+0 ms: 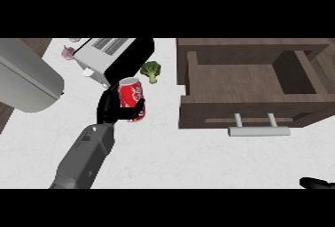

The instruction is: Pick up the can, place it into the drawer and close the drawer

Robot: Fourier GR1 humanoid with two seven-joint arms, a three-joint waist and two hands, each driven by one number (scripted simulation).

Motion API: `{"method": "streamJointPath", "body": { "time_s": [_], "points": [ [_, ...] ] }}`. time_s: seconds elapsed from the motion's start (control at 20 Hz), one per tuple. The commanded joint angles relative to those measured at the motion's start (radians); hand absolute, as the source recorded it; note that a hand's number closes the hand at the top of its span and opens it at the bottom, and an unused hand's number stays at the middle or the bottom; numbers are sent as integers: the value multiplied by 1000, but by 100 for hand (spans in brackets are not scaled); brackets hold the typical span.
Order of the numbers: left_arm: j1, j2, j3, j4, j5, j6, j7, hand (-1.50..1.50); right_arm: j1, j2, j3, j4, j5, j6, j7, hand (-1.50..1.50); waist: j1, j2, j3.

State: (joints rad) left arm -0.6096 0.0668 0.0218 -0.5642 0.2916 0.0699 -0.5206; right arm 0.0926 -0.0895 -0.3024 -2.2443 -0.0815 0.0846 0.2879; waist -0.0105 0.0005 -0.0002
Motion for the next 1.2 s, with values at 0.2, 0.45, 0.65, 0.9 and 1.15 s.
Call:
{"method": "streamJointPath", "body": {
  "time_s": [0.2,0.45,0.65,0.9,1.15],
  "points": [
    [-137,21,-53,-183,-46,59,229,150,48,8,-10,-69,-12,9,19,-150,6,-5,1],
    [-191,-64,-101,-311,-67,138,381,150,6,-37,-53,-57,-34,6,69,-150,5,-4,1],
    [-265,-41,-86,-369,-73,164,497,150,-38,-4,16,-29,40,-26,56,-150,7,-1,0],
    [-382,-53,-132,-480,-106,252,704,150,-22,-39,-47,-53,-41,4,86,-150,8,-6,1],
    [-538,-66,-117,-333,-114,283,707,150,-44,-20,-11,-21,10,-12,59,-150,-4,1,0]
  ]
}}
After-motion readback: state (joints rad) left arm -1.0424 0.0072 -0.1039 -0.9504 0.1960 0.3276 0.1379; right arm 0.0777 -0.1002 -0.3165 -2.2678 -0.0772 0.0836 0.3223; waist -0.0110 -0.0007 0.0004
